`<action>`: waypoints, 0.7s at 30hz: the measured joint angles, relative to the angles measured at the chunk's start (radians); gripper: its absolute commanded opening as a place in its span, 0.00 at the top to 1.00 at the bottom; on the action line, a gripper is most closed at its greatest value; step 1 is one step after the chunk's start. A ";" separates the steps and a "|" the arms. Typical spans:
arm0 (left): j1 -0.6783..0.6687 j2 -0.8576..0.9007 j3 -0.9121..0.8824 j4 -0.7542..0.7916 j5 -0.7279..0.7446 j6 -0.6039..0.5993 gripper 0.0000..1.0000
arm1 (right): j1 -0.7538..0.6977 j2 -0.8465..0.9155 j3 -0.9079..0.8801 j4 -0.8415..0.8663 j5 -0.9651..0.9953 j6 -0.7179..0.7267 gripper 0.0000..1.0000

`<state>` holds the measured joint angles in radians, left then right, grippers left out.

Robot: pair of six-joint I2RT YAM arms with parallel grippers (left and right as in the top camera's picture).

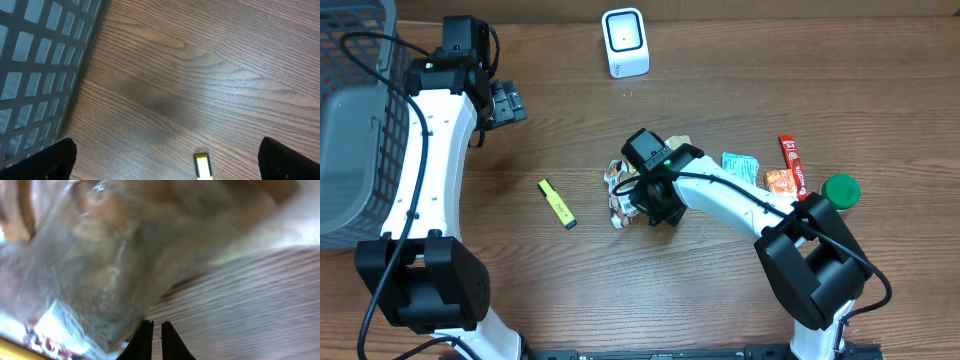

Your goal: Scan the item barcode

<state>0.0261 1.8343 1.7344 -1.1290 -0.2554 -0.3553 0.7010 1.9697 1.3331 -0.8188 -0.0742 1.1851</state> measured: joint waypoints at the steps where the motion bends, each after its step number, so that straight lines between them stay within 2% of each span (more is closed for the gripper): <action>1: 0.000 0.000 0.000 0.000 0.000 0.000 0.00 | 0.003 0.000 0.000 0.021 0.000 0.009 0.91; 4: 0.000 0.000 0.000 0.000 0.000 0.000 0.00 | 0.007 0.000 -0.001 0.097 0.000 0.055 0.91; 9: 0.000 0.000 0.000 0.000 0.000 0.000 0.00 | 0.006 0.000 -0.001 0.066 0.036 0.080 0.91; 10: 0.000 0.000 0.000 0.000 0.000 0.000 0.00 | 0.007 0.000 -0.001 0.059 0.039 0.084 0.81; 12: 0.000 0.000 0.000 0.000 0.000 0.000 0.00 | 0.007 0.000 -0.001 0.031 0.040 0.090 0.77; 17: 0.000 0.000 0.000 0.000 0.000 0.000 0.00 | 0.006 0.000 -0.001 -0.012 0.039 0.071 0.87; 19: 0.000 0.000 0.000 0.000 0.000 0.000 0.00 | 0.006 0.000 -0.001 -0.012 0.037 0.064 0.96; 21: 0.000 0.000 0.000 0.000 0.000 0.000 0.00 | 0.007 0.000 -0.001 -0.011 0.037 0.027 0.96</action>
<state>0.0261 1.8343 1.7344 -1.1290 -0.2554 -0.3553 0.7078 1.9697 1.3319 -0.8303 -0.0368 1.2125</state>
